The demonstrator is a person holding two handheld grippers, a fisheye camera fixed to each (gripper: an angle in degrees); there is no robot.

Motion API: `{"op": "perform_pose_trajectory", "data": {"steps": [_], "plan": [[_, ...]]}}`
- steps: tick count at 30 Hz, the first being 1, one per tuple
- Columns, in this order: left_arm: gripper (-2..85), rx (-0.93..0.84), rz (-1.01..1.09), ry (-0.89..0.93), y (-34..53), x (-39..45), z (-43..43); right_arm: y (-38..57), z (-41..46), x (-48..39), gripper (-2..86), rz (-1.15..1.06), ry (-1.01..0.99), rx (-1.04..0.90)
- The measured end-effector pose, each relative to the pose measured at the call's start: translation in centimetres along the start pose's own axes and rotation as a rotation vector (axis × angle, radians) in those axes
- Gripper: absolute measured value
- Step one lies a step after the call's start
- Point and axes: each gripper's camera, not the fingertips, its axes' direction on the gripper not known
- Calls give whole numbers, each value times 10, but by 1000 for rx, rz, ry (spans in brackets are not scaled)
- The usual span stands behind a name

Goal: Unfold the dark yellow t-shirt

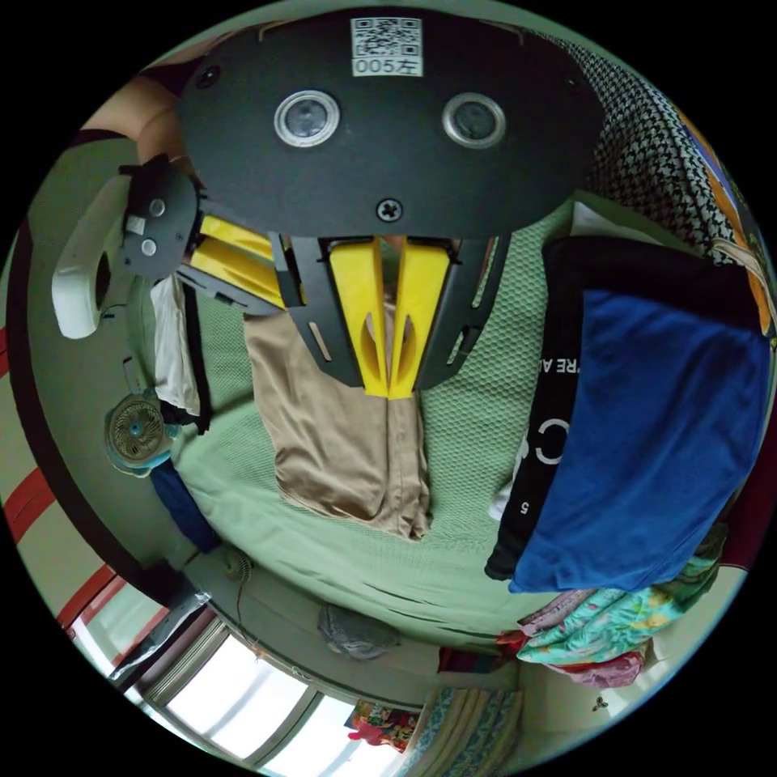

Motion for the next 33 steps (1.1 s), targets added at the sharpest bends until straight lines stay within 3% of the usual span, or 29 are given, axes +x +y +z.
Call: {"op": "perform_pose_trajectory", "data": {"steps": [7,11,14,20,25,33], "plan": [[-7,17,-7,-36,-1,-11,-5,-9,16,-28,85,-95,100,-15],[-7,11,-29,-8,-2,-22,-5,-13,24,-22,41,-103,196,-26],[-7,-11,-16,-11,-4,-25,-3,-10,13,-10,-2,-78,180,21],[1,-7,29,-46,-3,-27,-4,-7,-9,31,-9,69,85,62],[53,-68,132,74,-1,-23,6,-3,-27,57,-8,153,2,100],[83,-171,372,117,3,9,20,-6,-33,95,17,257,94,123]]}}
